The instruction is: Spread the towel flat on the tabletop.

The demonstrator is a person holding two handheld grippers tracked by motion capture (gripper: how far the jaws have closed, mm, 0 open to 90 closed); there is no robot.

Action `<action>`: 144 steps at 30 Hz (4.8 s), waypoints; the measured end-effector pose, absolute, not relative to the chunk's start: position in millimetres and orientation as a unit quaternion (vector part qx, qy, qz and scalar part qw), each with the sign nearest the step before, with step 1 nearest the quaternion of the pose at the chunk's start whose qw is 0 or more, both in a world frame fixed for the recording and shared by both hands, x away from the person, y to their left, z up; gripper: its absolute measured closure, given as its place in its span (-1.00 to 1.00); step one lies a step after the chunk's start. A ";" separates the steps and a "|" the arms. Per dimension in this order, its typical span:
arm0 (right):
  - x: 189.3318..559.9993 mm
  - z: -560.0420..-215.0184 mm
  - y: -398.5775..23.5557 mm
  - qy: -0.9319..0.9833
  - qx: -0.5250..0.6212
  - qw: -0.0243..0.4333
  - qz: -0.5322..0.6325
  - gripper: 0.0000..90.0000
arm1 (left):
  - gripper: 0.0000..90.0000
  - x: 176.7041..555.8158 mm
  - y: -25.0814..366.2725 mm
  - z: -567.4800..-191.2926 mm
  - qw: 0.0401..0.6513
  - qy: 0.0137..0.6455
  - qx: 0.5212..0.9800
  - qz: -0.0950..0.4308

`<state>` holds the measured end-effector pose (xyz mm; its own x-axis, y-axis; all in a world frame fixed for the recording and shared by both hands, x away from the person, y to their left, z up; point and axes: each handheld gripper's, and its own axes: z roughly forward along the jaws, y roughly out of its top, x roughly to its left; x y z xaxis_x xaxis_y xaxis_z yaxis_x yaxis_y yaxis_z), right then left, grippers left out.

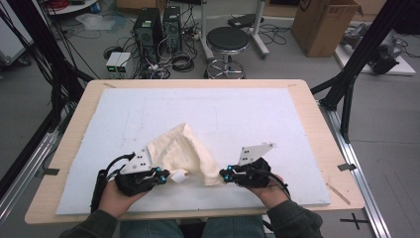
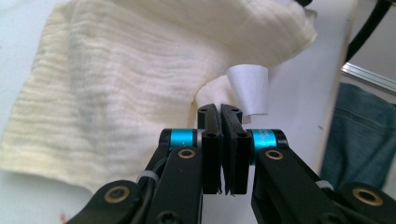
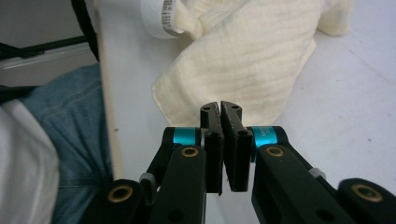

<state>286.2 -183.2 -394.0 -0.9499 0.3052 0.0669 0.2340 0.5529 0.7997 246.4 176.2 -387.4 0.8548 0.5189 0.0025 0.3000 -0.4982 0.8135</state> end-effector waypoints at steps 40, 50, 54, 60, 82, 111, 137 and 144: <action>369.6 -424.0 -109.8 0.874 0.238 0.015 0.423 0.46 | 0.57 285.0 208.8 -428.1 0.430 0.338 0.825 0.147; 375.5 -441.0 -86.1 0.886 0.248 0.006 0.392 0.70 | 0.62 290.3 206.7 -439.5 0.392 0.337 0.845 0.139; 377.8 -440.2 -89.1 0.887 0.245 0.002 0.392 0.96 | 0.63 290.3 206.5 -440.7 0.390 0.333 0.847 0.141; 375.0 -425.8 -105.5 0.889 0.251 0.036 0.381 0.96 | 0.63 290.7 207.8 -441.1 0.393 0.331 0.847 0.138; 372.2 -415.0 -185.3 0.893 0.298 0.064 0.331 0.79 | 0.55 292.0 206.4 -442.1 0.400 0.334 0.843 0.132; 409.0 -407.5 -193.0 0.844 0.335 0.119 0.402 0.89 | 0.03 350.4 216.2 -433.6 0.443 0.439 0.765 0.161; 408.7 -436.3 -206.3 0.857 0.350 0.079 0.370 0.86 | 0.32 333.4 188.3 -421.9 0.456 0.291 0.840 0.022; 409.2 -437.0 -206.2 0.857 0.351 0.076 0.370 0.86 | 0.56 359.8 200.9 -407.3 0.466 0.349 0.810 0.068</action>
<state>409.2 -206.2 -437.0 -0.7418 0.6577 0.1307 0.5459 0.4791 0.6874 359.8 200.9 -407.3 0.7472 0.6290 -0.2148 0.5019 -0.3220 0.8027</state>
